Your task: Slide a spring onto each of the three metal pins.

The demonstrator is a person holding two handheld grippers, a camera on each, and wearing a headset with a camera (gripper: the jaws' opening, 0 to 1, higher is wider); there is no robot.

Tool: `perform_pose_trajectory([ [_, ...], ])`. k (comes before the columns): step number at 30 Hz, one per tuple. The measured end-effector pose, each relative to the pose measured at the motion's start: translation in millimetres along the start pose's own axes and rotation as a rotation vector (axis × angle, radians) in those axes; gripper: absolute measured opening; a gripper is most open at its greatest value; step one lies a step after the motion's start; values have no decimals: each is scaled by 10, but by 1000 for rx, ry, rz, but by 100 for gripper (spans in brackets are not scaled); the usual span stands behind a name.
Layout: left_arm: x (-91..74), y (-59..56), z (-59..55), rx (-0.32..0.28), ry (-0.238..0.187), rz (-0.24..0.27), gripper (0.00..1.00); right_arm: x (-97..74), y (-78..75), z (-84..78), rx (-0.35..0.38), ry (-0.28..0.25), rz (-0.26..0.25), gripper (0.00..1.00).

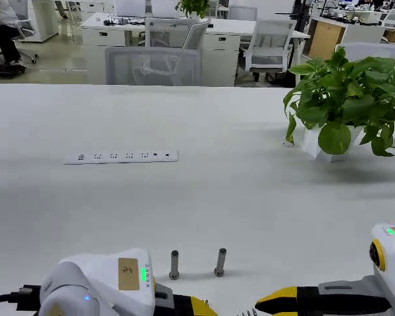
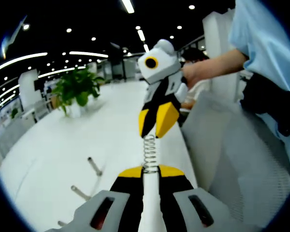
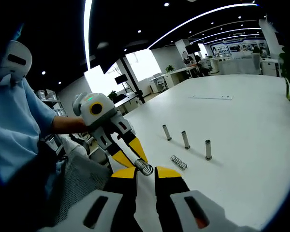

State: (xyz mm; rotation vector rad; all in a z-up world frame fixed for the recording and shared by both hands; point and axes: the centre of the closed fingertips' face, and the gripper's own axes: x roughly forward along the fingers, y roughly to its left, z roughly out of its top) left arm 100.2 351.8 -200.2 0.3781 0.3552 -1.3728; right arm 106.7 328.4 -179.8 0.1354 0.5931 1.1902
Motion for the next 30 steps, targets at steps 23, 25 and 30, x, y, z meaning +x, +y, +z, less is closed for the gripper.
perform_pose_trajectory([
  [23,21,-54,0,-8,9,-12,10,6,81,14,-28,19,5,12],
  [25,34,-57,-4,-15,11,-12,10,11,95,34,-53,24,-5,12],
  [30,50,-64,-12,-35,16,-12,10,21,119,55,-113,49,-22,12],
])
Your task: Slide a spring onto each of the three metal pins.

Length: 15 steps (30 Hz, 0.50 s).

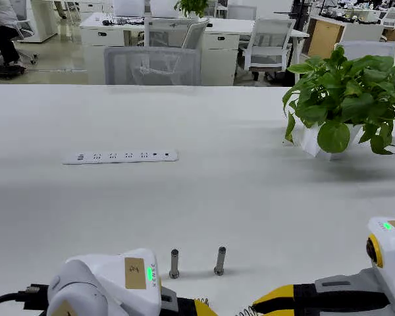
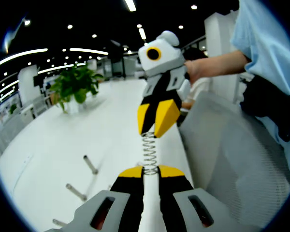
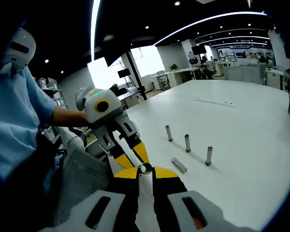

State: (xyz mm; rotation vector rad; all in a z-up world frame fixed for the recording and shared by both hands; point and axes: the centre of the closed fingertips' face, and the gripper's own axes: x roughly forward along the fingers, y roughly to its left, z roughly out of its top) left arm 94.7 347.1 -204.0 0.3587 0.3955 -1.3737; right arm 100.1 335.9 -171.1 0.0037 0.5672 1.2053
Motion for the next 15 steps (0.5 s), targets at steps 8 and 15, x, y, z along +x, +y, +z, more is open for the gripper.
perform_pose_trajectory([
  [8,13,1,-24,-23,10,2,9,46,32,27,-96,48,-24,12],
  [15,20,-9,-52,-36,20,3,9,89,57,32,-168,92,-35,12],
])
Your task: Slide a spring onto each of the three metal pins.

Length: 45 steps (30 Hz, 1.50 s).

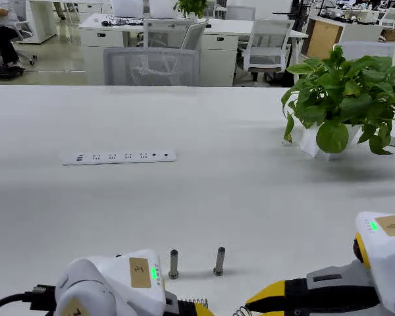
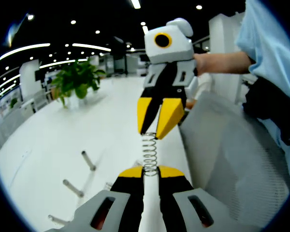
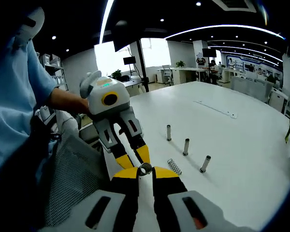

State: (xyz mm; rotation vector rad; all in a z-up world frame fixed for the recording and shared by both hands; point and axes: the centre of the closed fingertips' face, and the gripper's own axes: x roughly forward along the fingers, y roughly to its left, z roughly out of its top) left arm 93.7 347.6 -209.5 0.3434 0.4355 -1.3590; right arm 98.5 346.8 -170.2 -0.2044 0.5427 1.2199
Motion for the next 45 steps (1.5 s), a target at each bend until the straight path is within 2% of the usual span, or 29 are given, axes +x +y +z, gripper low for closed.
perform_pose_trajectory([
  [10,3,1,6,-7,-2,2,9,22,4,40,-43,16,-6,12],
  [23,13,-13,14,6,-9,1,9,-5,13,18,-45,27,2,12],
  [25,17,-20,25,9,-14,-3,9,-8,10,18,-49,29,3,14],
  [26,19,-23,30,11,-16,-5,9,-8,7,20,-51,30,2,19],
  [28,26,-27,32,16,-15,-9,9,-11,9,17,-73,49,9,23],
  [31,34,-35,32,27,-10,-17,9,-17,16,22,-116,81,33,23],
  [34,41,-55,40,47,-5,-31,9,-28,56,-24,-186,155,88,23],
  [39,56,-56,40,65,6,-43,9,-16,83,-137,-321,285,147,23],
  [42,62,-59,46,65,5,-46,9,13,96,-166,-352,321,173,23],
  [45,74,-67,54,64,1,-47,9,54,100,-161,-382,335,187,22],
])
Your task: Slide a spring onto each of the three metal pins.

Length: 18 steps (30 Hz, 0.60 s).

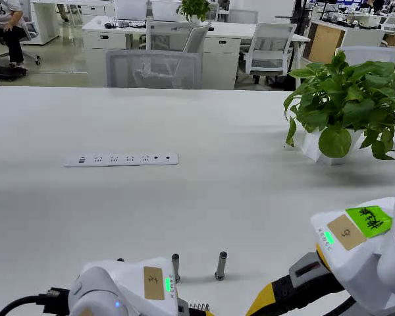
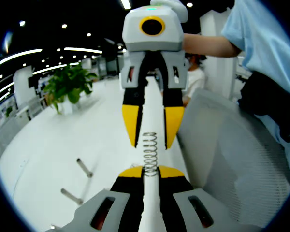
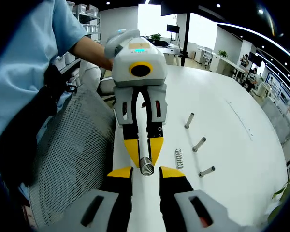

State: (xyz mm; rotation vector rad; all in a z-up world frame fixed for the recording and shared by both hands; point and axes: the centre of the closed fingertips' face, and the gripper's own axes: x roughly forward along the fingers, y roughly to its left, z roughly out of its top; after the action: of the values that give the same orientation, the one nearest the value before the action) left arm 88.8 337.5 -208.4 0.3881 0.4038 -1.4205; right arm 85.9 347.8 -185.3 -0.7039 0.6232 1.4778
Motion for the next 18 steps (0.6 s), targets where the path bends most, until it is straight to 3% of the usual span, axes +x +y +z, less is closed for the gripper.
perform_pose_trajectory([
  [10,9,-7,49,1,-20,7,9,87,45,6,-28,17,41,17],
  [18,1,-25,49,8,-19,5,9,96,54,7,-34,25,45,14],
])
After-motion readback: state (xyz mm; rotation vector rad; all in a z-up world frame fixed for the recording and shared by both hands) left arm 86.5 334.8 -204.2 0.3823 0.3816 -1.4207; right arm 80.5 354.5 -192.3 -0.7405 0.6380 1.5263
